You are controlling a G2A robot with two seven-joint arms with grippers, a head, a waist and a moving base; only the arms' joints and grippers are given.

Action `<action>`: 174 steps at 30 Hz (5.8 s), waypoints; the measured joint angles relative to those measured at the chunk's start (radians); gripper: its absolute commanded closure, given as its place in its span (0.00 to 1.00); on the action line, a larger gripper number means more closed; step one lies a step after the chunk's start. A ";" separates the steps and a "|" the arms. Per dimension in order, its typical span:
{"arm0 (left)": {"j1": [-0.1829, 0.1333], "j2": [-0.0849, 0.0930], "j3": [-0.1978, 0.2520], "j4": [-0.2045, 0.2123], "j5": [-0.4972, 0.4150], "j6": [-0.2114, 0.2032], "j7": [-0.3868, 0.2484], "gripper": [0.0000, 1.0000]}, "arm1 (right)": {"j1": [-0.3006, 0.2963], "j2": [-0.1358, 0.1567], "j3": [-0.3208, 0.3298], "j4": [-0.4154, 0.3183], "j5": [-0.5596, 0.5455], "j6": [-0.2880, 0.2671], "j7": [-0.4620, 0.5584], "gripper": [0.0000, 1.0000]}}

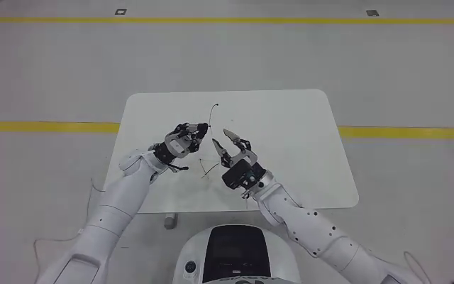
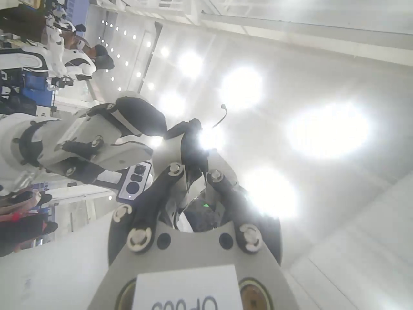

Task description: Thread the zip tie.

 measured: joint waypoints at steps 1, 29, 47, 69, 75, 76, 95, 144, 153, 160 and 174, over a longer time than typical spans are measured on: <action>0.000 0.000 0.000 0.000 0.000 0.000 0.000 1.00 | 0.002 -0.004 -0.001 0.002 0.000 -0.003 0.000 0.75; 0.000 0.000 0.000 0.000 0.000 0.000 0.000 1.00 | 0.038 -0.044 -0.017 0.036 0.000 -0.001 -0.010 0.92; 0.000 0.000 0.000 0.000 0.000 0.000 0.000 1.00 | 0.020 -0.025 0.001 0.034 0.000 0.024 -0.002 1.00; 0.000 0.000 0.000 0.000 0.000 0.000 0.000 1.00 | 0.024 0.019 -0.004 0.050 0.000 0.070 0.048 1.00; 0.000 0.000 0.000 0.000 0.000 0.000 0.000 1.00 | 0.041 0.038 -0.032 0.053 0.000 0.093 0.082 1.00; 0.000 0.000 0.000 0.000 0.000 0.000 0.000 1.00 | 0.045 0.041 -0.037 0.054 0.000 0.097 0.086 1.00; 0.000 0.000 0.000 0.000 0.000 0.000 0.000 1.00 | 0.084 0.086 -0.076 0.052 0.000 0.101 0.123 1.00; 0.041 0.015 -0.030 -0.059 0.040 0.017 0.024 1.00 | -0.037 0.152 0.052 0.045 0.081 0.022 0.098 0.00; 0.087 0.031 -0.059 -0.122 0.086 0.011 0.014 1.00 | -0.109 0.174 0.164 0.001 0.188 -0.178 0.028 0.00; 0.091 0.030 -0.055 -0.143 0.086 0.013 0.040 1.00 | -0.116 0.171 0.173 -0.005 0.215 -0.180 0.025 0.00; 0.094 0.038 -0.073 -0.183 0.107 0.029 0.045 1.00 | -0.149 0.171 0.231 -0.037 0.303 -0.233 -0.003 0.00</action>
